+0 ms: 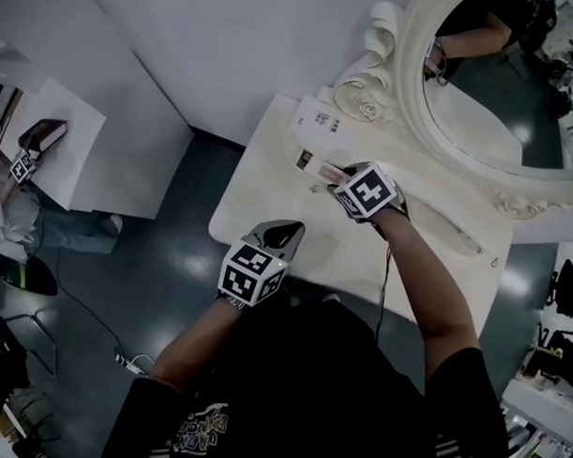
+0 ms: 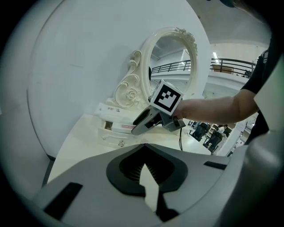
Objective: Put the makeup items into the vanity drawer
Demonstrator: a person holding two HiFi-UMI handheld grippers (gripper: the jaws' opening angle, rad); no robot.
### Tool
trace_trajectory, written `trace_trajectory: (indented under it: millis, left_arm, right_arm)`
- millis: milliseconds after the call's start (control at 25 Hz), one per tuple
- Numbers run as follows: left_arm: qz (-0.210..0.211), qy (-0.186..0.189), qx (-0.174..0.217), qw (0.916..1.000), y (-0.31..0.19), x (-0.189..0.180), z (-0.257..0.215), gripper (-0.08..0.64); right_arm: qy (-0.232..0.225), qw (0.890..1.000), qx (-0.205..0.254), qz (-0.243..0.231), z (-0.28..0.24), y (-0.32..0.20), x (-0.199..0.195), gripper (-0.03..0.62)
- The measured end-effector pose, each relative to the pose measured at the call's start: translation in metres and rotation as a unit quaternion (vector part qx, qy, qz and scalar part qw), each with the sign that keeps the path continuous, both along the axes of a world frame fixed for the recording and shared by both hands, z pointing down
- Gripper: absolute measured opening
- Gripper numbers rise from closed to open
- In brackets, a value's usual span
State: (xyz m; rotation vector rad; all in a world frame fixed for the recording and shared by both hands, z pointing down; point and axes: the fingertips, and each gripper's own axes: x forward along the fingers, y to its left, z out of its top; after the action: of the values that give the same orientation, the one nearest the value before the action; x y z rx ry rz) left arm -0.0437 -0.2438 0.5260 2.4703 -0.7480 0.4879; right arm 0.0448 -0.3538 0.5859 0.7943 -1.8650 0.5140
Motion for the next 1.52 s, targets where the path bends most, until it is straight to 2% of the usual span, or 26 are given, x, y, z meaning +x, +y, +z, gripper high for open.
trace_trajectory:
  millis: [720, 840, 920, 960, 1280, 1520]
  left_arm:
    - [0.047, 0.009, -0.008, 0.9988, -0.017, 0.002, 0.004, 0.000]
    - [0.052, 0.008, -0.006, 0.9986, -0.018, 0.002, 0.005, 0.000]
    - [0.055, 0.007, -0.003, 0.9984, -0.018, 0.004, 0.004, 0.000]
    - [0.057, 0.005, -0.001, 0.9984, -0.018, 0.005, 0.004, 0.000]
    - [0.054, -0.007, 0.021, 0.9983, -0.009, 0.025, -0.009, 0.000]
    - [0.015, -0.005, 0.041, 0.9990, 0.009, 0.047, -0.033, 0.000]
  right_arm:
    - [-0.051, 0.997, 0.023, 0.053, -0.012, -0.008, -0.003, 0.235]
    - [-0.065, 0.994, 0.046, 0.070, -0.021, -0.005, 0.002, 0.164]
    - [-0.073, 0.991, 0.075, 0.085, -0.032, -0.004, 0.009, 0.043]
    - [-0.077, 0.989, 0.091, 0.091, -0.037, -0.003, 0.013, 0.032]
    - [-0.146, 0.968, 0.160, 0.129, -0.078, 0.026, 0.037, 0.029]
    - [-0.209, 0.945, 0.195, 0.159, -0.116, 0.067, 0.062, 0.029]
